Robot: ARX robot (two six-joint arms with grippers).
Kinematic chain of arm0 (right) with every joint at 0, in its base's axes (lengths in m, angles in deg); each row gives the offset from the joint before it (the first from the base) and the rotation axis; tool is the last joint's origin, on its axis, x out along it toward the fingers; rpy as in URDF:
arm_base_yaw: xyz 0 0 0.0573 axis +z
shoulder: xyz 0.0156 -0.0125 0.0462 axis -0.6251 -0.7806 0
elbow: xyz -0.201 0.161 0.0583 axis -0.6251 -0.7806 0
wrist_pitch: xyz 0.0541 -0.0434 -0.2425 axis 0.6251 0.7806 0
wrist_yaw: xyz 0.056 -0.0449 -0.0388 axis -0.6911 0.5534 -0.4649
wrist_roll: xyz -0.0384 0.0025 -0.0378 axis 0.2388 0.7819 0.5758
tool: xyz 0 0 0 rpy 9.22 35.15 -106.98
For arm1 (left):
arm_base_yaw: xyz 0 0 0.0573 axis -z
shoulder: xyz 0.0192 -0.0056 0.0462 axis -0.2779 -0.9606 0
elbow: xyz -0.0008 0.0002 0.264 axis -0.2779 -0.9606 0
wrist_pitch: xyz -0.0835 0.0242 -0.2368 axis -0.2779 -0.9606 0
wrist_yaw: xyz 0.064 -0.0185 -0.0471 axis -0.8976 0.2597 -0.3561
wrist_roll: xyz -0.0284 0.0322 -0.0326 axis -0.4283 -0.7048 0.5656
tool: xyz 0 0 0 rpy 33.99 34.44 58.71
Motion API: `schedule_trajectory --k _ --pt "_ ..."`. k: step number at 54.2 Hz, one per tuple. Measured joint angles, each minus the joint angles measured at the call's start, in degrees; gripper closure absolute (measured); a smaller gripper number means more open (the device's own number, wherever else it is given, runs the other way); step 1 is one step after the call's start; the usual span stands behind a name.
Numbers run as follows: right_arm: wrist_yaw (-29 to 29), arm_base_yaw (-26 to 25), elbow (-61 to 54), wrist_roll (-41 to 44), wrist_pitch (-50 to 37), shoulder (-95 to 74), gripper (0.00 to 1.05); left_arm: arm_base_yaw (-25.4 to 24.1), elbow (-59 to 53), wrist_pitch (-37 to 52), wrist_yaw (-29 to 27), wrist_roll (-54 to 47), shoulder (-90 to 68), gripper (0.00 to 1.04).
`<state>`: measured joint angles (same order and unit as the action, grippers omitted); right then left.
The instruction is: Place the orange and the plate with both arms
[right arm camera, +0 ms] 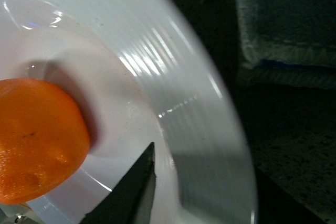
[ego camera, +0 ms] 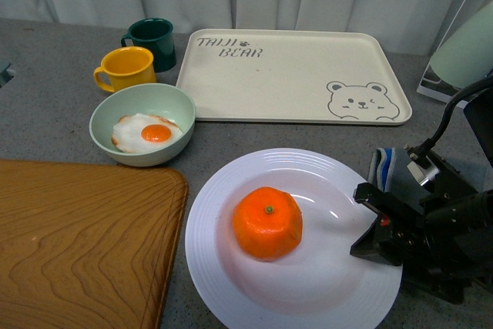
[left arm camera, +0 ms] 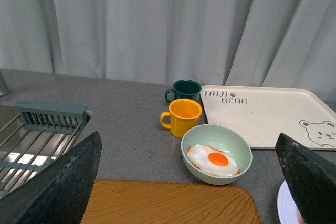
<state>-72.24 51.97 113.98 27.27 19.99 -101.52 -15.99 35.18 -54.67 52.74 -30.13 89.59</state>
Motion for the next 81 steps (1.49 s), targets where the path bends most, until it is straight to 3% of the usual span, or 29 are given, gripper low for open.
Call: schedule_trajectory --k 6,20,24,37,42,55,71,81 --pt "-2.6 -0.7 0.0 0.2 -0.1 0.5 0.87 0.0 0.0 0.0 0.0 0.0 0.0 0.07" --pt "-6.6 -1.6 -0.8 1.0 -4.1 3.1 0.96 0.0 0.0 0.0 0.0 0.0 0.0 0.07" --pt "-8.4 -2.1 -2.1 0.3 -8.2 4.1 1.00 0.0 0.0 0.0 0.0 0.0 0.0 0.07" --pt "-12.3 -6.5 -5.1 -7.4 -28.6 4.2 1.01 0.0 0.0 0.0 0.0 0.0 0.0 0.07" --pt "-13.2 -7.1 -3.5 -8.8 -31.0 3.8 1.01 0.0 0.0 0.0 0.0 0.0 0.0 0.07" --pt "-13.8 -7.2 17.0 -13.7 -26.2 -8.5 1.01 0.0 0.0 0.0 0.0 0.0 0.0 0.07" --pt "-8.0 -5.0 45.0 -15.0 -9.9 -23.1 1.01 0.0 0.0 0.0 0.0 0.0 0.0 0.07" --pt "-5.1 -4.2 52.1 -11.9 -3.4 -26.9 1.01 0.0 0.0 0.0 0.0 0.0 0.0 0.07"
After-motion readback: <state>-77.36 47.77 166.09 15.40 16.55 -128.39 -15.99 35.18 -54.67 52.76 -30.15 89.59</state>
